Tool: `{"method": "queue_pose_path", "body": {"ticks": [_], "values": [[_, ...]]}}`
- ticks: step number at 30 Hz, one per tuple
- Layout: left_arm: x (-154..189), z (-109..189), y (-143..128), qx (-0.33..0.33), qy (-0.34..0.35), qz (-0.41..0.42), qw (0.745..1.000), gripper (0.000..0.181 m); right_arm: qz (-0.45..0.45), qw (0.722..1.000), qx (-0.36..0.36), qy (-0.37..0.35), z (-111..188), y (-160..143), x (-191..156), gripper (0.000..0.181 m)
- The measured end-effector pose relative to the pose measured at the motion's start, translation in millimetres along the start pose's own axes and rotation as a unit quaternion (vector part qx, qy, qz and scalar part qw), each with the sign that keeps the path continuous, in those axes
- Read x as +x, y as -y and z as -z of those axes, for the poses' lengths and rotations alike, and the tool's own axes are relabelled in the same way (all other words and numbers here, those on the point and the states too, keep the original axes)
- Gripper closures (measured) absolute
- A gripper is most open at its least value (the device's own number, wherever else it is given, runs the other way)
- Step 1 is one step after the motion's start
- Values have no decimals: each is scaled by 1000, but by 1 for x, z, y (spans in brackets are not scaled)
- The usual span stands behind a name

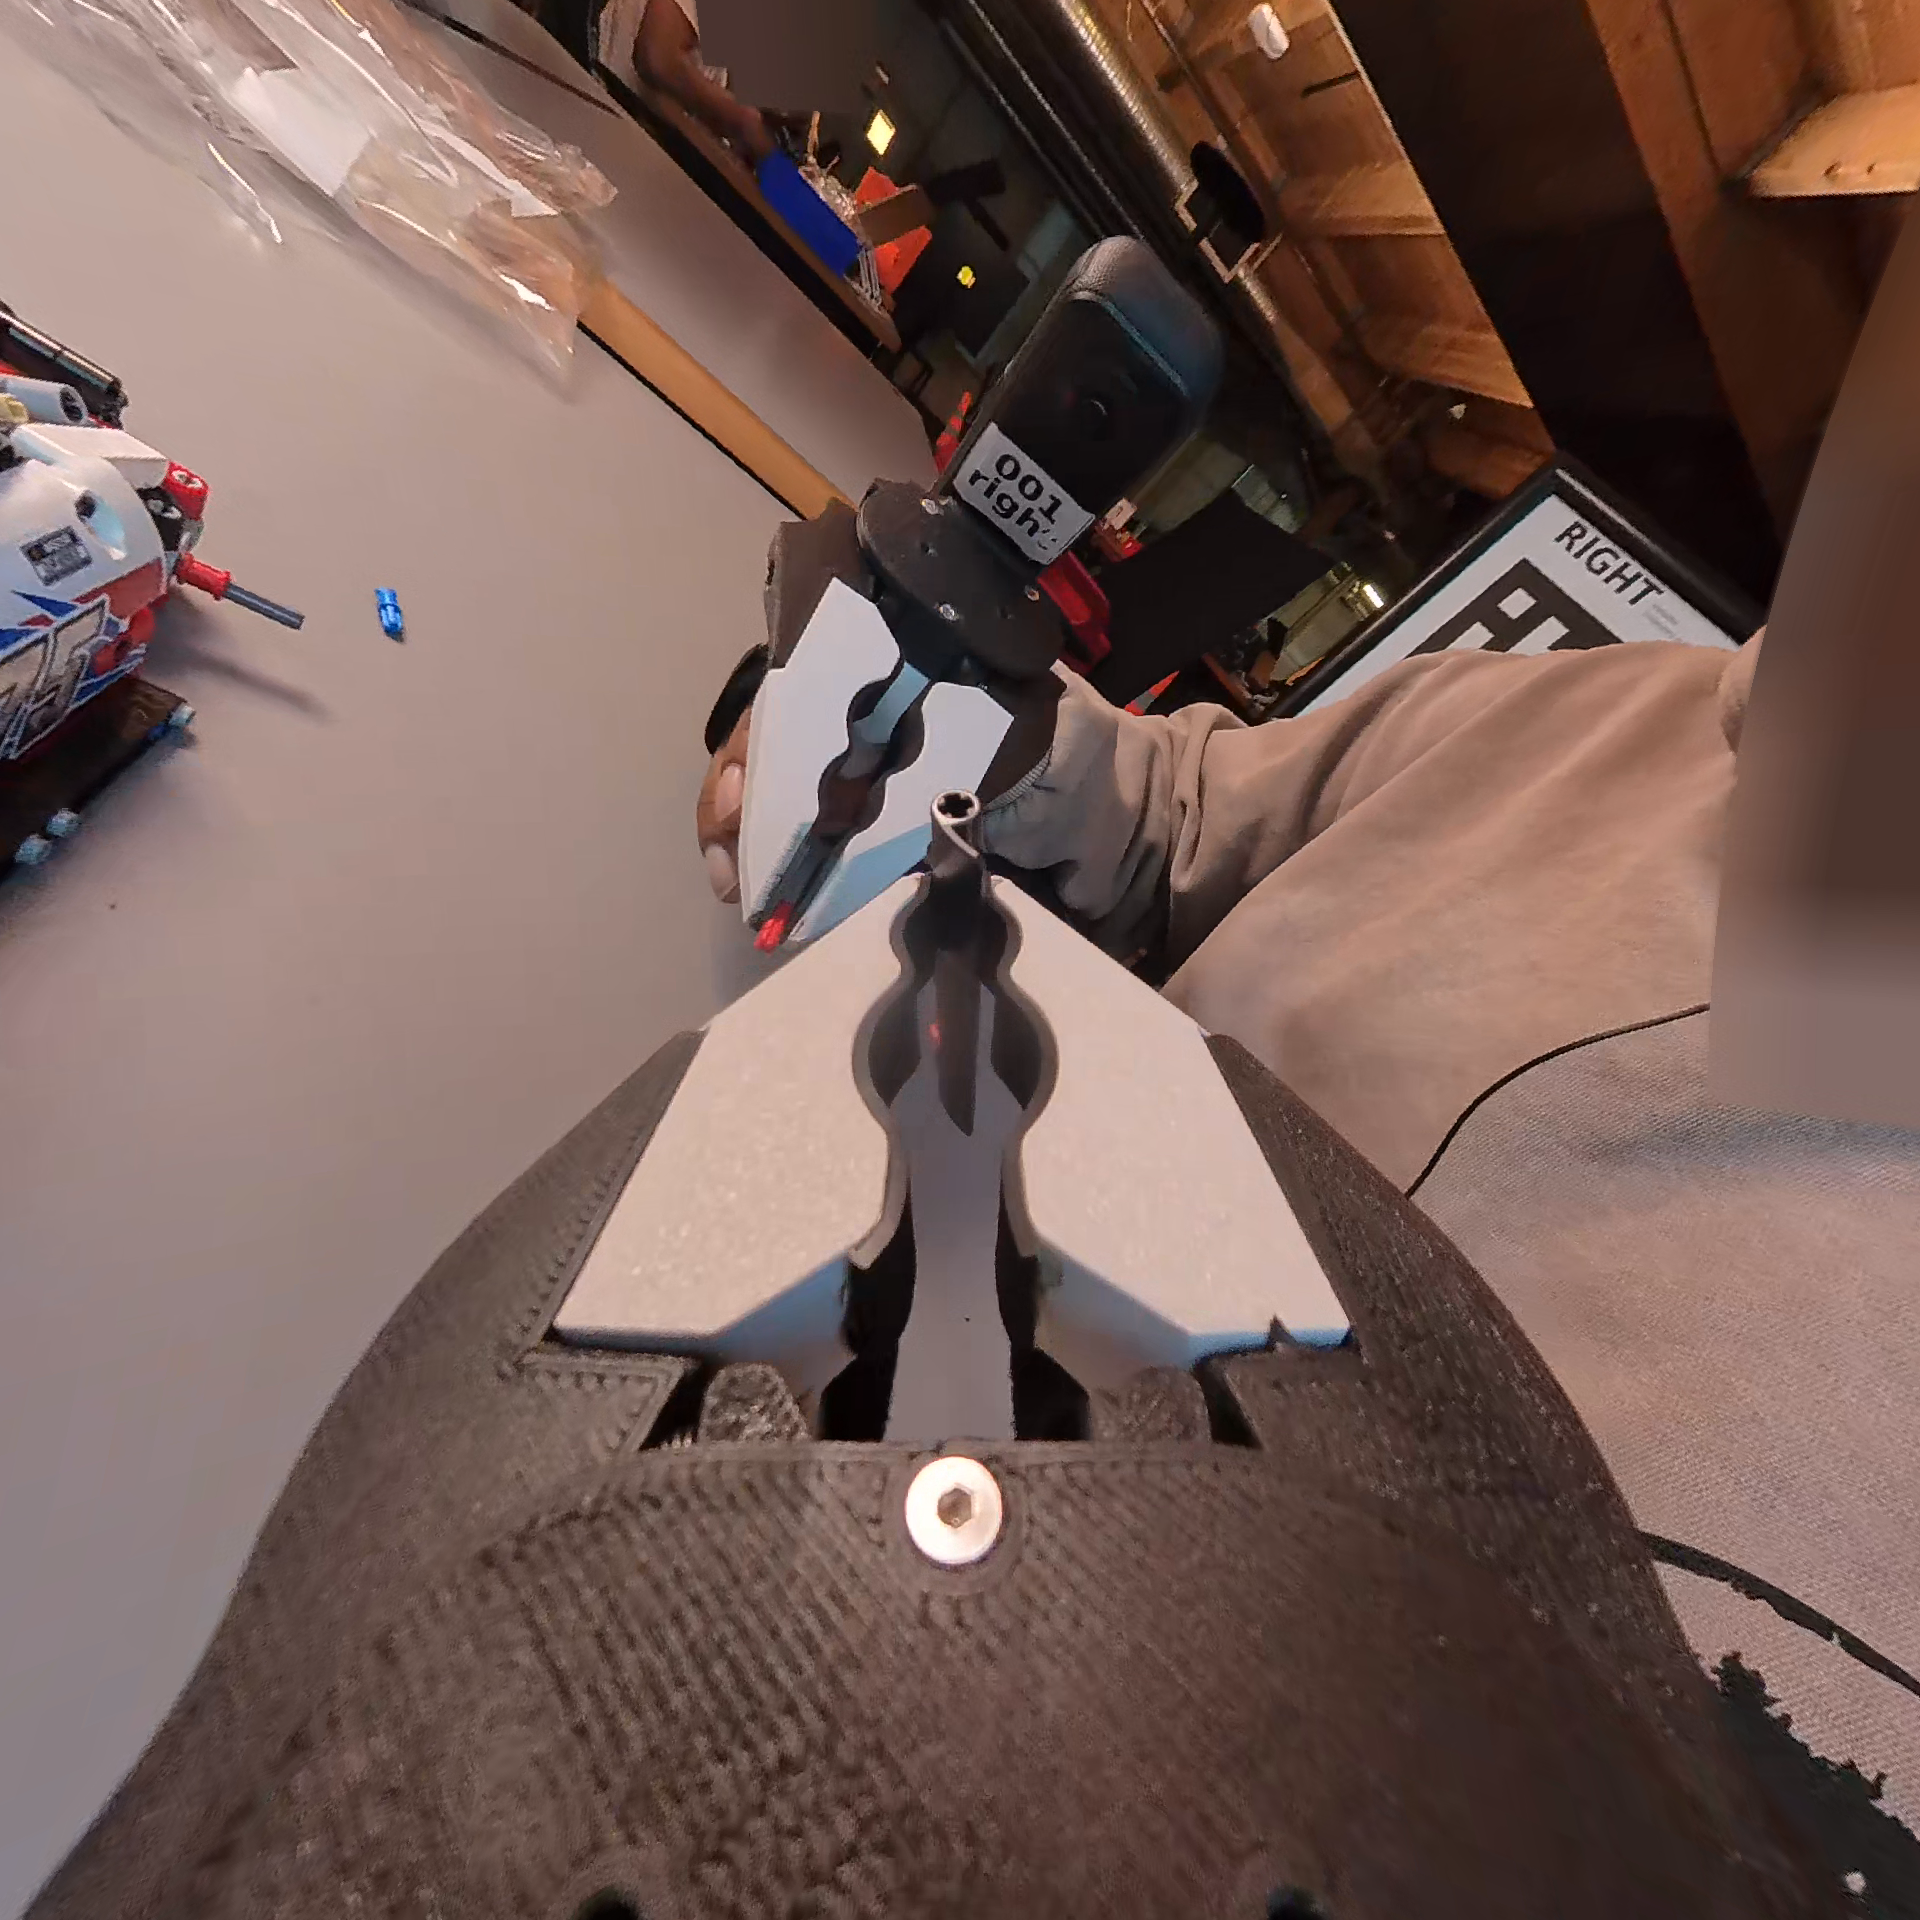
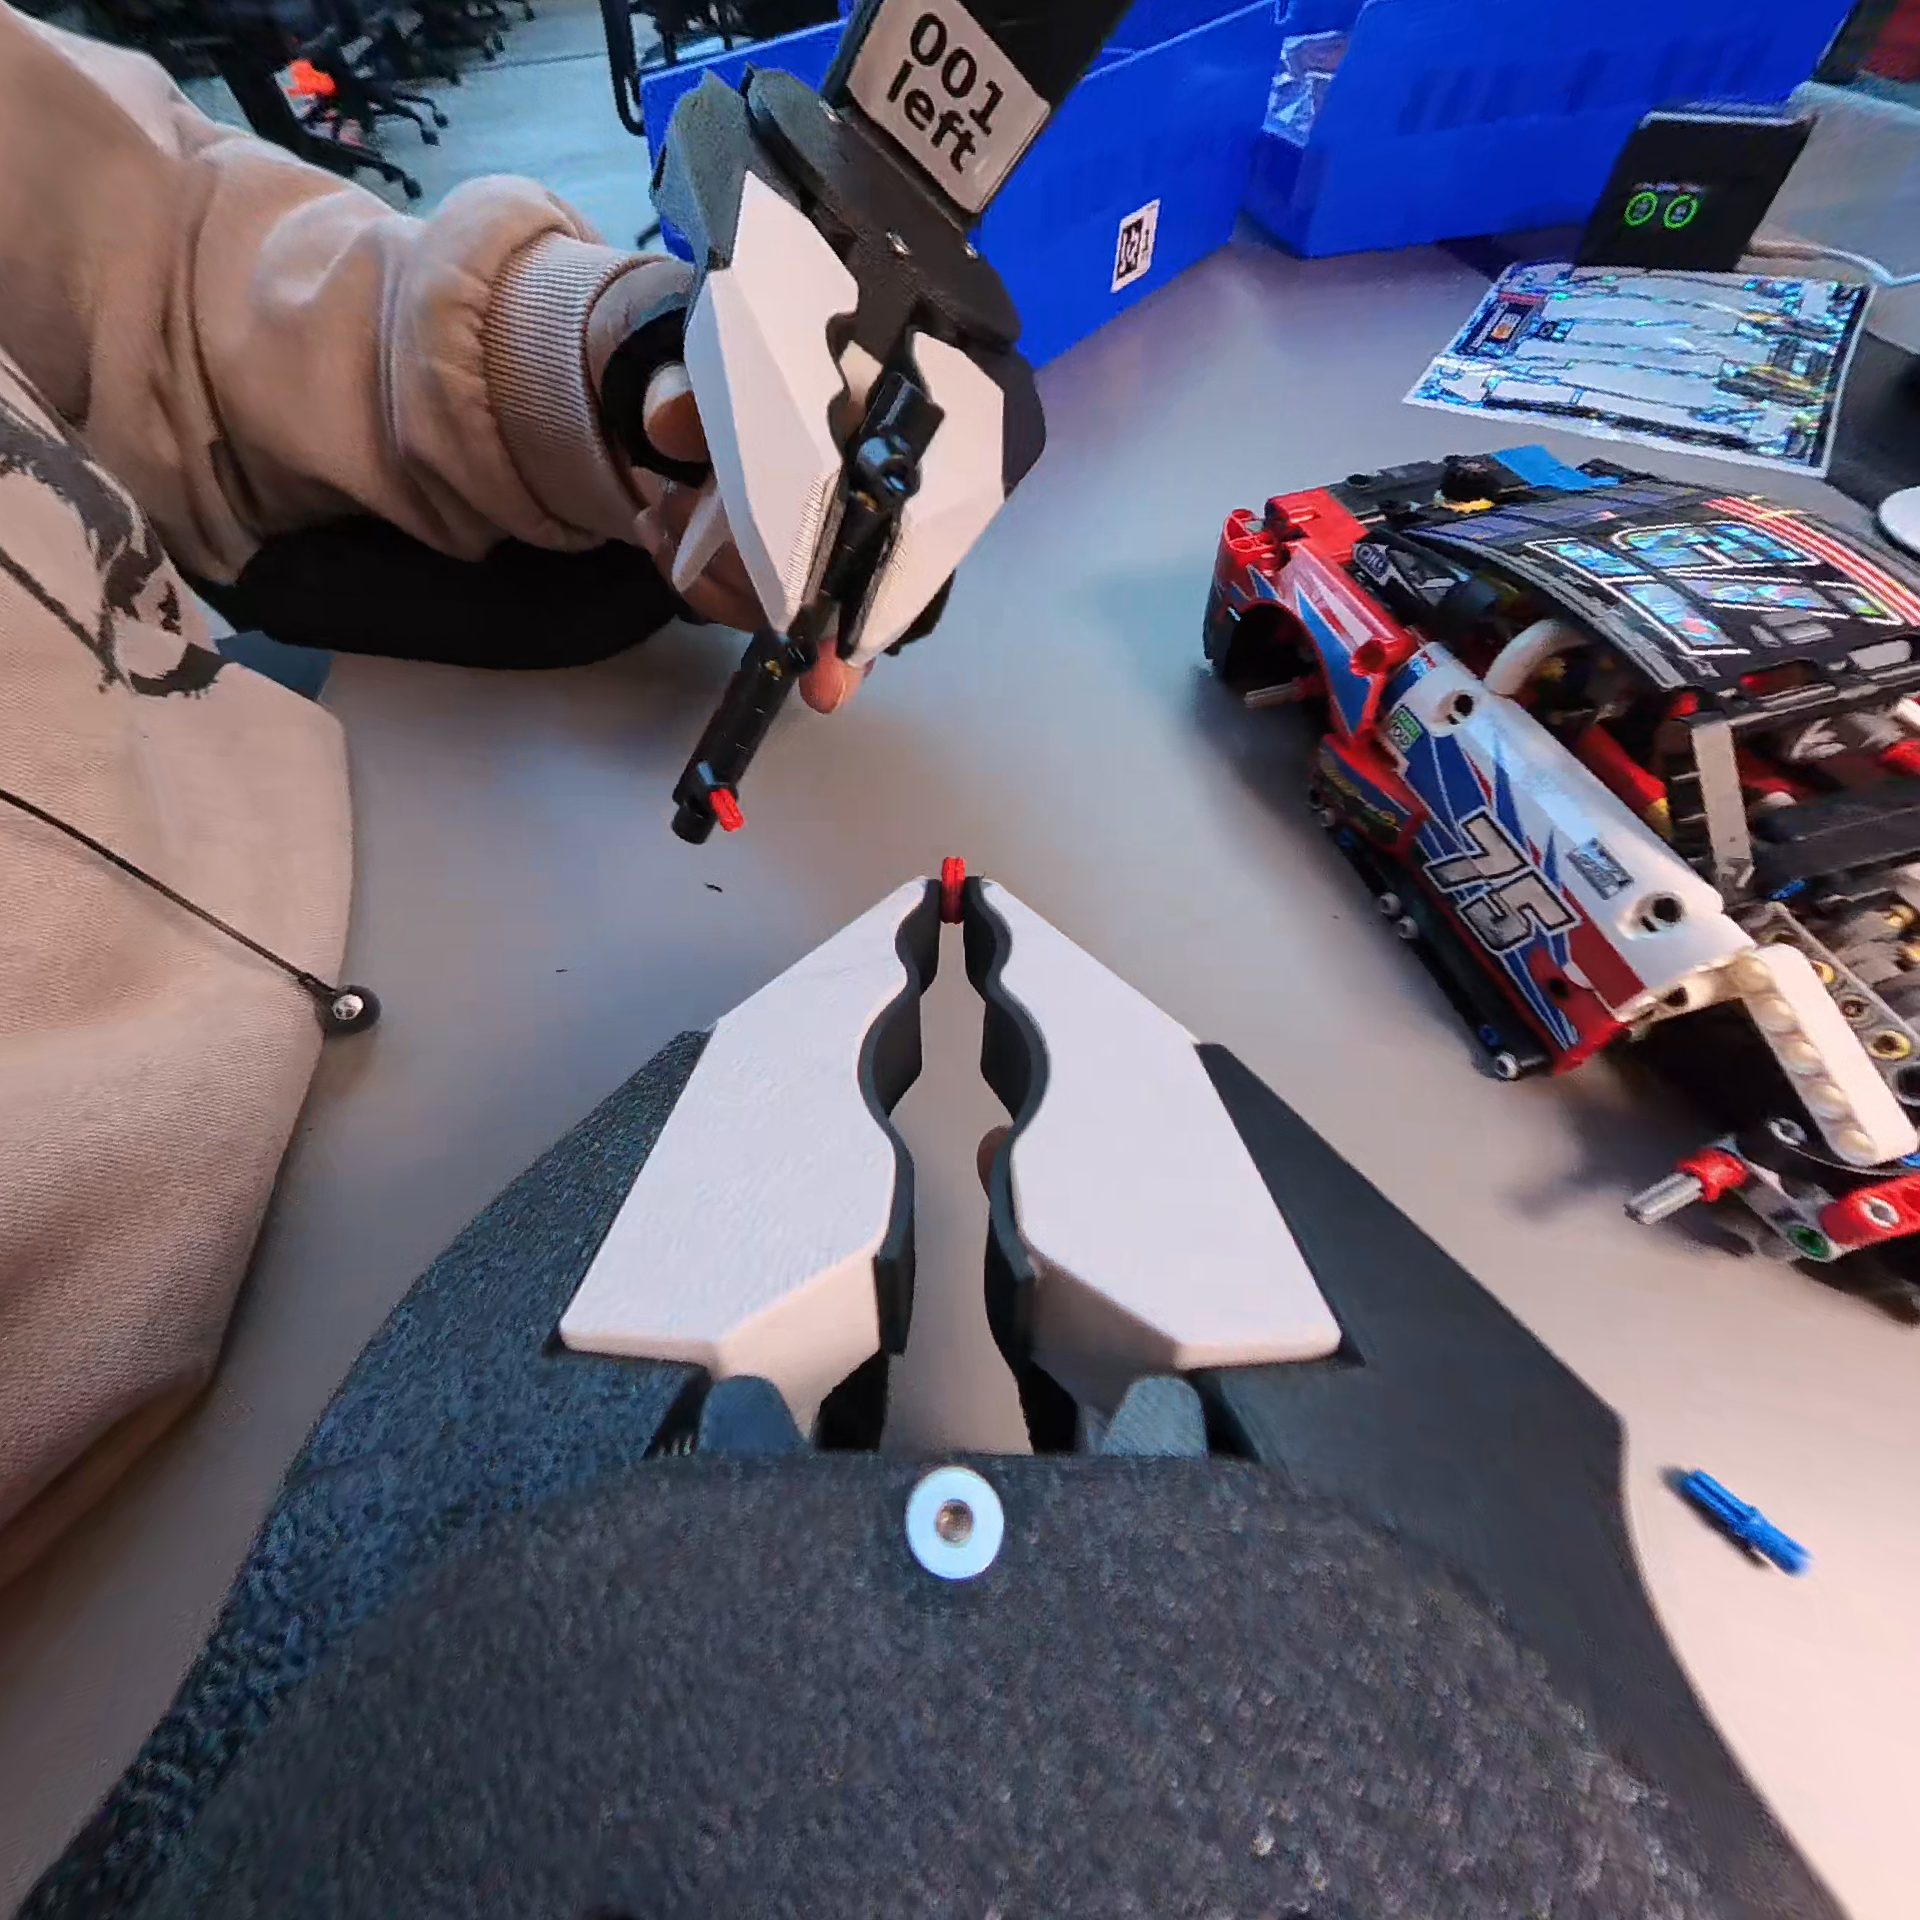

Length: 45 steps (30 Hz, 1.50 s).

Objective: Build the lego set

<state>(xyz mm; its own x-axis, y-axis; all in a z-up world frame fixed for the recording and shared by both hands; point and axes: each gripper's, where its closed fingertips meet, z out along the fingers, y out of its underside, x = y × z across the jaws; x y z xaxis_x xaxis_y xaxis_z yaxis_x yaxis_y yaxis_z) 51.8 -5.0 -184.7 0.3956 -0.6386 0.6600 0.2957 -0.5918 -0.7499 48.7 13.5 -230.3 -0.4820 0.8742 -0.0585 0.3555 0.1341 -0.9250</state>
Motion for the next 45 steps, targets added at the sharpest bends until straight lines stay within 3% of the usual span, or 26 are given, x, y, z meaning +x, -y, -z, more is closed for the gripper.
{"method": "queue_pose_path", "body": {"ticks": [5, 10, 13, 19, 22, 24, 34, 41, 45], "values": [[-11, -4, -17, -32, 2, 35, 999, 177, 12, 1000, -25, 1, -8, -9, -4, 179], [-31, -4, -38, -112, 100, -91, 984, 176, 25, 999, -19, 5, -7, -8, -8, 179], [-33, -5, -41, -132, 123, -146, 973, 176, 41, 999, -3, -12, -3, -1, -4, 179], [-30, -17, -46, -177, 145, -208, 951, 176, 34, 994, 101, 9, 9, 46, -13, 179], [-31, -25, -46, -195, 159, -233, 939, 176, 49, 996, 75, 25, 2, 47, -22, 180], [-32, -25, -46, -196, 165, -241, 936, 176, 72, 996, 41, 16, -2, 35, -20, 180], [-31, -21, -43, -139, 148, -240, 949, 176, 9, 998, 60, 29, 5, 29, -13, 179], [-14, -17, -19, -36, 62, -99, 993, 177, -11, 993, 112, 23, 29, 43, -2, 179], [-22, -22, -29, -66, 70, -71, 993, 177, -3, 991, 124, 44, 25, 49, -16, 180]]}}
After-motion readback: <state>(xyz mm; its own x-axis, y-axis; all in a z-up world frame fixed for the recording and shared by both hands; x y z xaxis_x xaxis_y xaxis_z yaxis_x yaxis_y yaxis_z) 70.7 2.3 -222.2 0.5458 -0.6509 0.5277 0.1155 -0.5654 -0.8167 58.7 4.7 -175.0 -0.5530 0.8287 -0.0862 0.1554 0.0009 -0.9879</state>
